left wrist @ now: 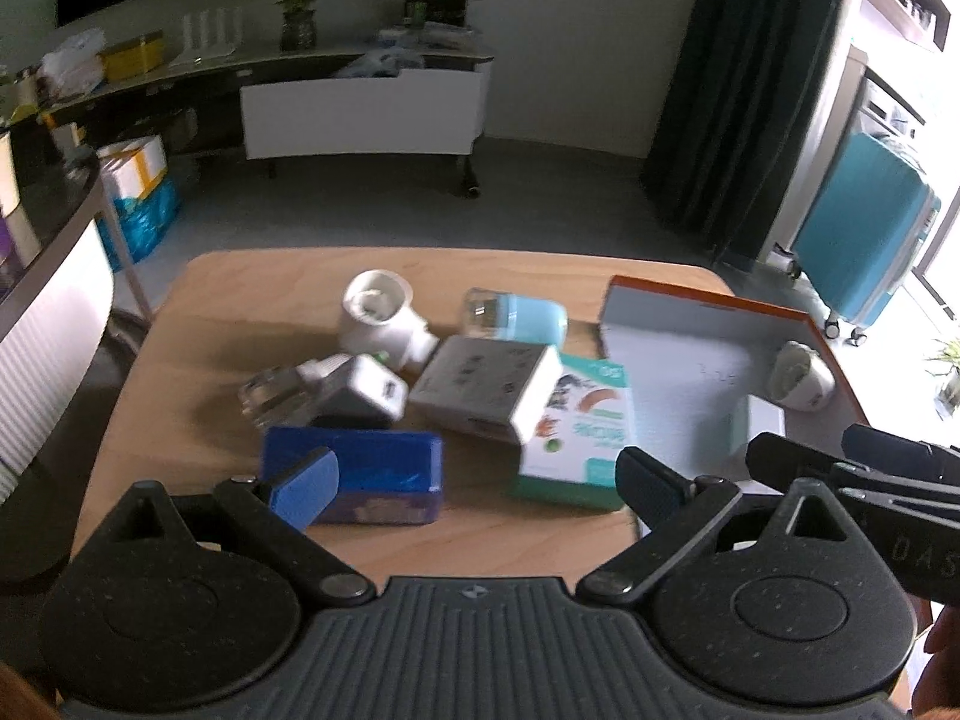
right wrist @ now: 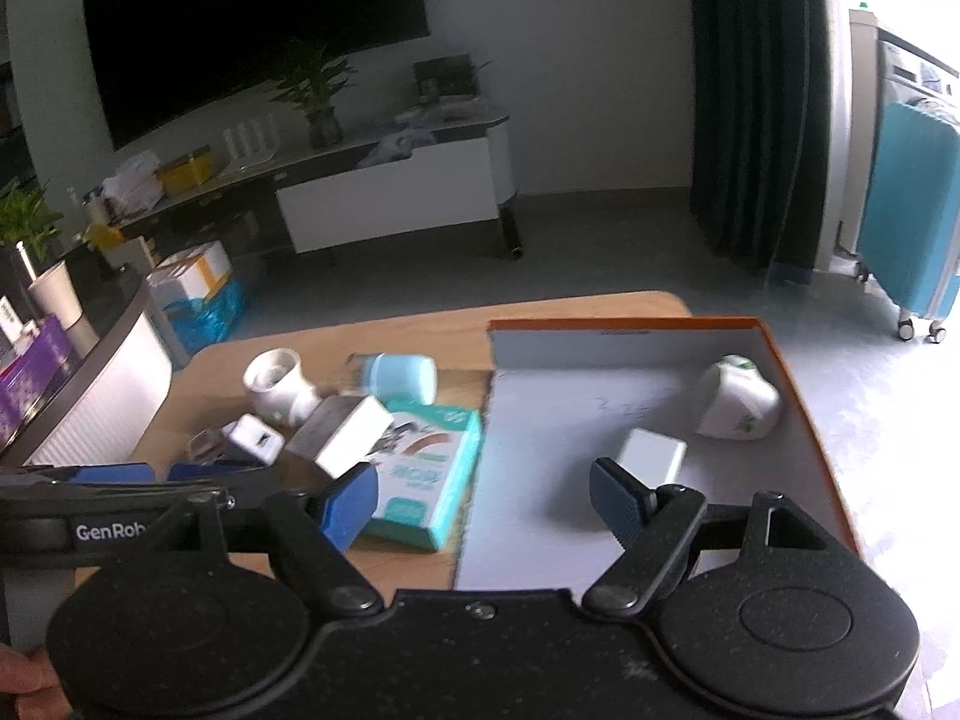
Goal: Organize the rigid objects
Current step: 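Open both tools to release the charger and adapter in the box, then grasp the blue box with the left tool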
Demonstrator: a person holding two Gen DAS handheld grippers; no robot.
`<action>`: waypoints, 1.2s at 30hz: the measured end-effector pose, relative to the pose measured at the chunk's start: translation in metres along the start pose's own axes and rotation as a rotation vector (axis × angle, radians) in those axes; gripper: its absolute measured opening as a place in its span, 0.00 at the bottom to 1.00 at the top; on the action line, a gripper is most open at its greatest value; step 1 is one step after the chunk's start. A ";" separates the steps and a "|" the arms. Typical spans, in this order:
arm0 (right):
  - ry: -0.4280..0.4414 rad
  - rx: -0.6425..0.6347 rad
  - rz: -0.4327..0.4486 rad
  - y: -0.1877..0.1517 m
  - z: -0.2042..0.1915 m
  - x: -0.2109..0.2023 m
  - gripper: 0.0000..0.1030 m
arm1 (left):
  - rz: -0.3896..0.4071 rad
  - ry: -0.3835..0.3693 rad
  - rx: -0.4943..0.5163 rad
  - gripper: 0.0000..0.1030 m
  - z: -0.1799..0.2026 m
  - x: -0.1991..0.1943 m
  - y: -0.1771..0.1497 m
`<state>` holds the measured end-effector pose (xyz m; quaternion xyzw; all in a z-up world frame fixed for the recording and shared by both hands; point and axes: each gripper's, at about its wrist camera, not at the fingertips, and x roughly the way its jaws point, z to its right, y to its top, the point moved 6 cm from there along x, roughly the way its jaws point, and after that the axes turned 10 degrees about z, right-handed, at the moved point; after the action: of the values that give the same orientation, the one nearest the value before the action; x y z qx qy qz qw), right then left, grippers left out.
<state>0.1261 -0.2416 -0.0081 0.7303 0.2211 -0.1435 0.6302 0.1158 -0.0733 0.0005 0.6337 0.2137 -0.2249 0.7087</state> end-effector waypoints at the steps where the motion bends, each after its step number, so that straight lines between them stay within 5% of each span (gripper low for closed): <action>1: 0.004 -0.003 -0.002 -0.003 -0.004 0.001 0.89 | -0.002 0.006 -0.003 0.99 -0.003 0.000 -0.001; 14: 0.076 -0.040 -0.043 -0.023 -0.043 0.011 0.89 | 0.010 0.026 -0.080 0.99 -0.056 -0.005 -0.019; 24: 0.105 0.008 -0.063 -0.040 -0.042 0.007 0.89 | -0.014 0.131 -0.175 0.99 -0.120 0.007 -0.038; 36: 0.111 0.055 -0.070 -0.046 -0.033 0.012 0.89 | 0.005 0.044 -0.139 1.00 -0.085 0.025 -0.037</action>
<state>0.1111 -0.2022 -0.0475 0.7459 0.2771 -0.1309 0.5913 0.1122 0.0065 -0.0530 0.5883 0.2428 -0.1938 0.7466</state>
